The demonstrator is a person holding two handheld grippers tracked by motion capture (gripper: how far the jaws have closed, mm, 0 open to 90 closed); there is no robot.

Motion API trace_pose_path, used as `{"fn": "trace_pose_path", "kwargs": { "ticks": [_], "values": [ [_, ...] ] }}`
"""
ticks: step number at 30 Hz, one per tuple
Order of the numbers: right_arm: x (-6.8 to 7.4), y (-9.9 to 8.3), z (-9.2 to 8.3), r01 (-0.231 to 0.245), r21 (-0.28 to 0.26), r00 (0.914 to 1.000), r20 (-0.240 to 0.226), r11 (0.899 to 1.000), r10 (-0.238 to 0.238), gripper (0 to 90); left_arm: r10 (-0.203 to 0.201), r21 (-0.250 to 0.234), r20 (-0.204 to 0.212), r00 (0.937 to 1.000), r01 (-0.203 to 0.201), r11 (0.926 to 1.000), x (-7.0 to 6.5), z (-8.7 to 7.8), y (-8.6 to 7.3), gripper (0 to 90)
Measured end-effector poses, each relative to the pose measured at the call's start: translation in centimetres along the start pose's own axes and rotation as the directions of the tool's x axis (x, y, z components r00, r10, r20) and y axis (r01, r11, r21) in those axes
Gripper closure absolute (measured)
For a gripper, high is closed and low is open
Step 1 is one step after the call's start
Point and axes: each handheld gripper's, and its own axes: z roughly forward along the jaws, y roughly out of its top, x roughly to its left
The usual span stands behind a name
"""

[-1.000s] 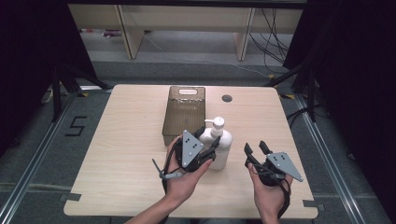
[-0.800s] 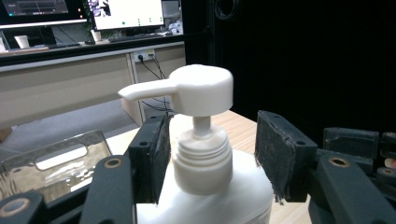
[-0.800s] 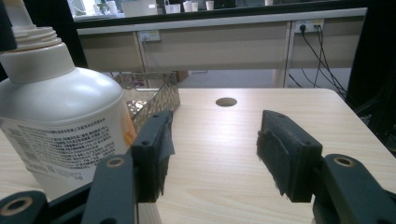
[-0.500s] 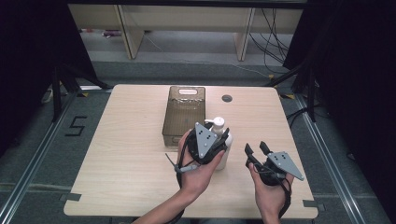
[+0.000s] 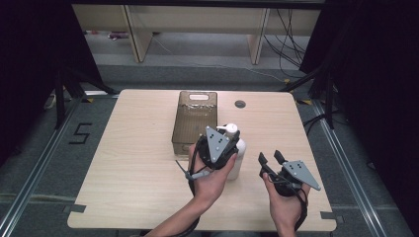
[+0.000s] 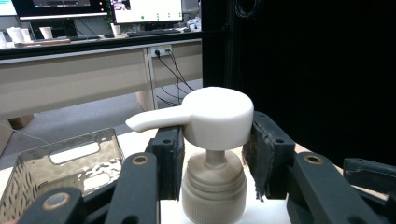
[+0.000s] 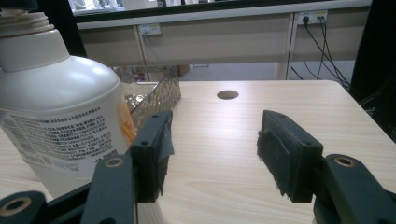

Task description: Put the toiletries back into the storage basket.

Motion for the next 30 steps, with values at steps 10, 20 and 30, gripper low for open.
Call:
{"fn": "trace_pose_path", "kwargs": {
  "ticks": [10, 20, 30],
  "values": [
    [-0.4, -0.2, 0.1, -0.005, 0.003, 0.9999, 0.015, 1.000, 0.005, 44.9, -0.009, -0.011, 0.046, 0.9989, 0.010, 0.9999, 0.7, -0.6, 1.3, 59.1],
    [-0.9, -0.9, 0.4, -0.002, 0.002, 0.9996, 0.027, 1.000, 0.002, 45.1, 0.002, -0.069, 0.077, 0.9971, 0.004, 0.9976, 1.9, -1.7, 3.8, 59.2],
    [-1.0, -1.5, 0.5, -0.041, 0.035, 0.9985, 0.038, 0.999, 0.040, 45.2, -0.023, -0.092, 0.061, 0.9979, 0.028, 0.9954, 2.8, -2.2, 4.8, 59.3]
  ]
}}
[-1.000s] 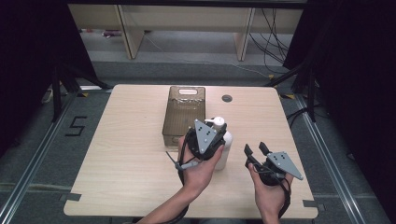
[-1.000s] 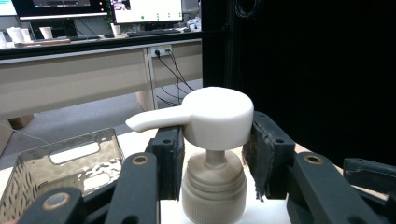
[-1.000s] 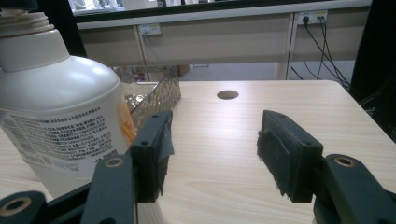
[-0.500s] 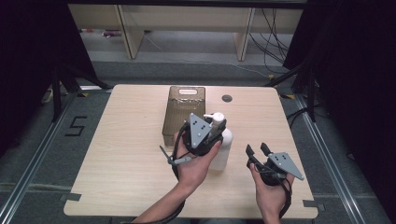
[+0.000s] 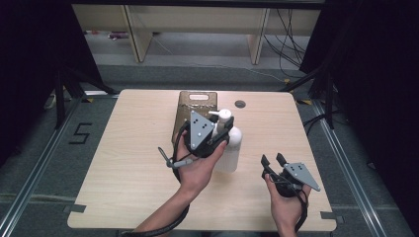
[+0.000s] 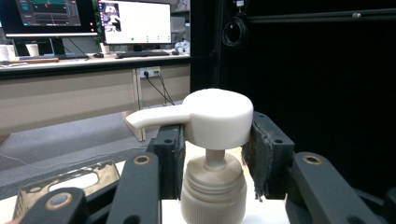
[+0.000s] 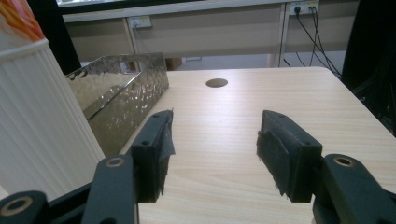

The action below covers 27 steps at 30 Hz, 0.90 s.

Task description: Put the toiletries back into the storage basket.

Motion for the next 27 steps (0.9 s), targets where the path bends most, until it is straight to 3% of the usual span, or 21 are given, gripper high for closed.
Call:
{"fn": "trace_pose_path", "kwargs": {
  "ticks": [1, 11, 13, 15, 19, 27],
  "values": [
    [-0.3, 0.0, 0.2, 0.031, -0.020, 0.9994, -0.014, 0.999, -0.031, 45.2, 0.006, -0.003, -0.003, 1.0000, -0.006, 1.0000, 0.1, -0.1, 0.2, 59.3],
    [-0.3, -0.1, 0.1, 0.026, 0.002, 0.9996, 0.004, 1.000, -0.026, 45.2, 0.007, -0.015, -0.008, 0.9999, -0.007, 0.9999, 0.5, -0.4, 0.9, 59.4],
    [-0.4, -0.1, 0.1, 0.052, -0.004, 0.9986, 0.005, 0.999, -0.052, 45.2, 0.010, -0.017, -0.010, 0.9999, -0.010, 0.9998, 0.6, -0.5, 1.1, 59.3],
    [-0.2, -0.2, 0.2, 0.017, 0.004, 0.9998, -0.009, 1.000, -0.017, 45.2, 0.011, -0.019, -0.014, 0.9998, -0.012, 0.9997, 0.7, -0.5, 1.3, 59.4],
    [-0.3, -0.3, 0.3, 0.027, -0.016, 0.9996, -0.011, 1.000, -0.028, 45.2, 0.012, -0.025, -0.025, 0.9996, -0.012, 0.9996, 1.1, -0.6, 1.5, 59.4],
    [-0.3, -0.4, 0.3, 0.029, -0.006, 0.9996, -0.005, 1.000, -0.029, 45.2, 0.014, -0.042, -0.060, 0.9981, -0.017, 0.9990, 1.9, -0.9, 1.9, 59.3]
  ]
}}
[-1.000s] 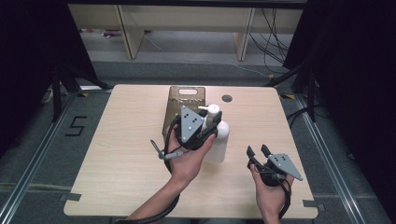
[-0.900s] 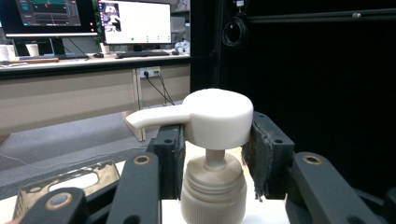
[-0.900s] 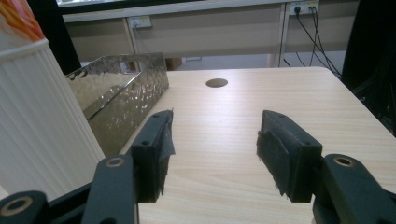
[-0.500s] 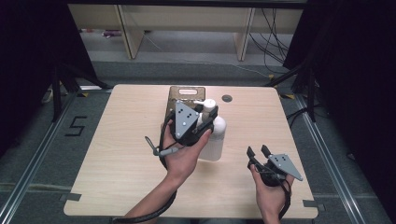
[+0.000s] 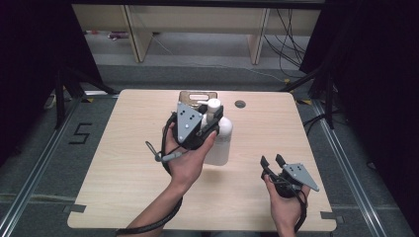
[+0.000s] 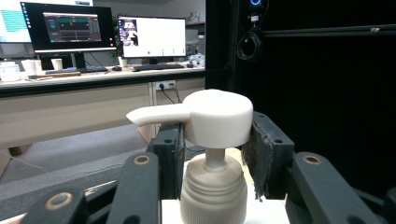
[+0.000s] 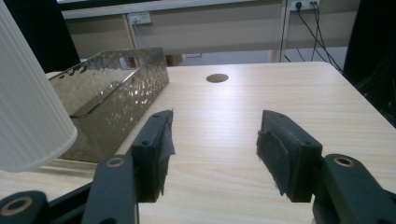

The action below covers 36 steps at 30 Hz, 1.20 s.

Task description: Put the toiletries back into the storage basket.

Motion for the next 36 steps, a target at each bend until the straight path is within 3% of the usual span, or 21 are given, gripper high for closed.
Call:
{"fn": "trace_pose_path", "kwargs": {
  "ticks": [4, 10, 11, 13, 22, 24, 26, 31, 33, 34, 36],
  "values": [
    [0.0, -0.1, 0.1, -0.002, 0.001, 0.9999, -0.012, 1.000, 0.002, 45.2, 0.000, -0.004, -0.010, 0.9999, 0.000, 1.0000, 0.3, 0.0, 0.2, 59.3],
    [-0.1, -0.1, 0.0, 0.021, 0.016, 0.9997, 0.010, 1.000, -0.021, 45.2, 0.009, -0.019, -0.039, 0.9992, -0.010, 0.9998, 1.1, 0.0, 0.7, 59.3],
    [0.1, -0.2, 0.0, -0.010, 0.023, 0.9999, -0.002, 1.000, 0.010, 45.1, 0.009, -0.020, -0.042, 0.9991, -0.010, 0.9998, 1.3, 0.0, 0.8, 59.3],
    [0.1, -0.2, 0.0, -0.012, 0.025, 0.9999, -0.003, 1.000, 0.012, 45.1, 0.008, -0.022, -0.046, 0.9989, -0.009, 0.9997, 1.4, 0.0, 0.8, 59.3],
    [0.0, -0.3, 0.2, 0.024, 0.021, 0.9997, 0.005, 1.000, -0.024, 45.1, 0.010, -0.029, -0.076, 0.9970, -0.013, 0.9995, 2.6, 0.1, 1.3, 59.3],
    [0.1, -0.3, 0.1, 0.002, 0.032, 1.0000, 0.000, 0.999, -0.002, 45.1, 0.011, -0.029, -0.081, 0.9966, -0.013, 0.9995, 2.9, 0.1, 1.4, 59.3],
    [0.0, -0.3, 0.1, 0.015, 0.031, 0.9998, 0.008, 0.999, -0.016, 45.2, -0.013, -0.027, -0.085, 0.9963, 0.011, 0.9996, 3.0, 0.1, 1.4, 59.3],
    [0.1, -0.4, 0.2, 0.002, 0.031, 1.0000, -0.008, 1.000, -0.002, 45.1, -0.022, -0.031, -0.095, 0.9952, 0.019, 0.9993, 3.4, 0.2, 1.6, 59.3],
    [0.0, -0.4, 0.1, 0.024, 0.034, 0.9997, 0.006, 0.999, -0.024, 45.1, -0.001, -0.038, -0.100, 0.9950, -0.002, 0.9993, 3.7, 0.3, 1.6, 59.3],
    [0.0, -0.5, 0.3, 0.016, 0.017, 0.9997, -0.016, 1.000, -0.016, 45.1, 0.000, -0.038, -0.105, 0.9945, -0.004, 0.9993, 3.9, 0.4, 1.7, 59.3],
    [0.2, -0.5, 0.3, -0.005, 0.019, 0.9999, -0.009, 1.000, 0.006, 45.1, -0.001, -0.040, -0.108, 0.9942, -0.003, 0.9992, 4.1, 0.5, 1.8, 59.3]
  ]
}}
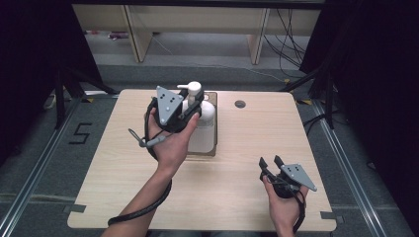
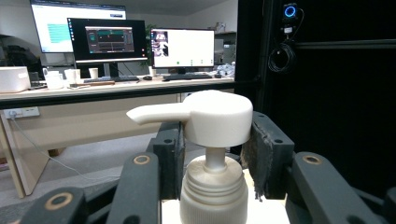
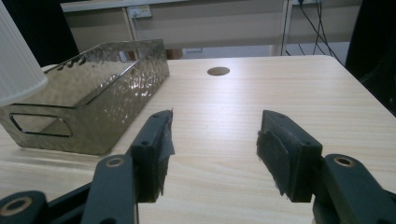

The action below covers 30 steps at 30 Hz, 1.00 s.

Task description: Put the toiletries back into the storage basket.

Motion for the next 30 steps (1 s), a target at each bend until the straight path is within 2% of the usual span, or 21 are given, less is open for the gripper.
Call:
{"fn": "trace_pose_path", "kwargs": {
  "ticks": [1, 5, 7, 10, 21, 23, 30],
  "values": [
    [0.1, 0.0, 0.0, -0.016, 0.003, 0.9999, -0.001, 1.000, 0.016, 45.0, 0.000, -0.002, -0.003, 1.0000, 0.000, 1.0000, 0.1, 0.1, 0.0, 59.3],
    [0.1, 0.0, 0.0, -0.012, 0.008, 0.9999, -0.003, 1.000, 0.012, 45.0, 0.004, -0.001, -0.010, 0.9999, -0.004, 1.0000, 0.3, 0.2, 0.1, 59.3],
    [-0.2, 0.0, 0.0, 0.024, 0.002, 0.9997, -0.001, 1.000, -0.024, 45.0, 0.009, -0.003, -0.017, 0.9998, -0.009, 1.0000, 0.4, 0.4, 0.2, 59.3],
    [-0.2, 0.1, -0.1, 0.032, 0.016, 0.9994, 0.016, 0.999, -0.032, 45.0, 0.014, -0.008, -0.019, 0.9997, -0.014, 0.9999, 0.6, 0.6, 0.2, 59.3],
    [-0.2, 0.0, -0.1, 0.019, 0.019, 0.9998, 0.009, 1.000, -0.020, 45.0, 0.024, -0.009, -0.031, 0.9992, -0.024, 0.9997, 1.1, 1.3, 0.3, 59.3],
    [0.0, 0.0, -0.1, 0.000, 0.024, 0.9999, 0.011, 1.000, 0.000, 45.0, 0.025, -0.013, -0.032, 0.9992, -0.025, 0.9996, 1.3, 1.5, 0.3, 59.3],
    [-0.1, -0.1, 0.0, 0.009, 0.017, 1.0000, 0.005, 1.000, -0.009, 45.0, 0.028, -0.016, -0.033, 0.9990, -0.029, 0.9995, 1.6, 2.0, 0.2, 59.3]
  ]
}}
